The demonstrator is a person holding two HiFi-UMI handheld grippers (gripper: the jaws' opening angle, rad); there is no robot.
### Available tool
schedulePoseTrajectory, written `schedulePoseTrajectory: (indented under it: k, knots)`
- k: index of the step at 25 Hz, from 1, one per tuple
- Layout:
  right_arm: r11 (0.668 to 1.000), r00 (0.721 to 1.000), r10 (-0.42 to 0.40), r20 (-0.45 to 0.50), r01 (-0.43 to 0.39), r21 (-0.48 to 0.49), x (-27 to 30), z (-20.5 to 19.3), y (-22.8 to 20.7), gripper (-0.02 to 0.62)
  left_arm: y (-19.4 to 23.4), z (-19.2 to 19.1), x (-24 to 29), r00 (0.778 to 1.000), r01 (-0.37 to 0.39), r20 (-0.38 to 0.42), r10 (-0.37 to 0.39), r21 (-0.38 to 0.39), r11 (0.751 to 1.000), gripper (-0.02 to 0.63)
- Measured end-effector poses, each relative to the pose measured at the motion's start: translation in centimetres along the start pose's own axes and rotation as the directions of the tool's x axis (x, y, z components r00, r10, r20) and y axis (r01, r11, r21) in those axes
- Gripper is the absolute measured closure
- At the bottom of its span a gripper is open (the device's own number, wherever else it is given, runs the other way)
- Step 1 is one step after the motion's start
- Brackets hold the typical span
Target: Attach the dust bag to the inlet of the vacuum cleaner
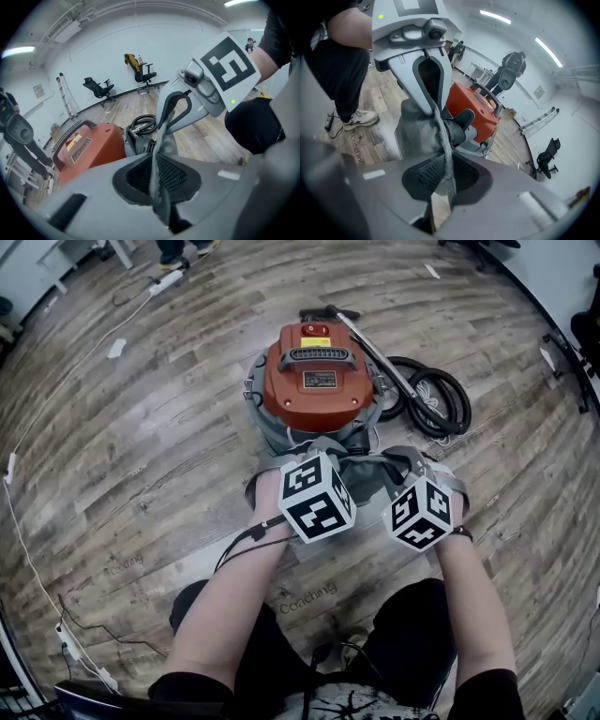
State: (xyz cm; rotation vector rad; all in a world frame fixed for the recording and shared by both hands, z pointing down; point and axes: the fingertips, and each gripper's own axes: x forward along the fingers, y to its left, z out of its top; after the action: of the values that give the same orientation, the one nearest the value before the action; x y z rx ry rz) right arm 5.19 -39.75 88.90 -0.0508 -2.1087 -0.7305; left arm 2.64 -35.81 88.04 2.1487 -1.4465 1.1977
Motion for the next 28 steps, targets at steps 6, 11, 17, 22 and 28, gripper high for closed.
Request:
schedulePoseTrajectory:
  k: [6, 11, 17, 22, 28]
  knots:
    - [1.0, 1.0, -0.013, 0.016, 0.014, -0.024, -0.5, 1.2, -0.5, 0.551, -0.4, -0.6, -0.3, 1.0, 0.03, 0.0, -0.03, -0.033, 0.999, 0.583]
    - [0.997, 0.999, -0.035, 0.039, 0.037, -0.063, -0.5, 2.5, -0.3, 0.549, -0.9, -2.2, -0.2, 0.999, 0.045, -0.023, -0.047, -0.074, 0.996, 0.584]
    - [0.999, 0.997, -0.051, 0.062, 0.051, -0.007, -0.7, 1.0, 0.4, 0.555, -0.3, -1.5, 0.4, 1.0, -0.005, -0.027, 0.005, 0.012, 1.0, 0.58]
    - [0.998, 0.998, -0.044, 0.046, 0.042, 0.041, -0.4, 0.0, 0.3, 0.555, -0.2, -0.4, 0.1, 0.999, -0.023, -0.026, 0.025, 0.062, 0.998, 0.577]
    - [0.998, 0.999, -0.049, 0.006, 0.05, -0.027, -0.3, 0.9, -0.2, 0.551, -0.5, -1.0, -0.2, 1.0, -0.004, 0.009, 0.003, 0.02, 1.0, 0.581]
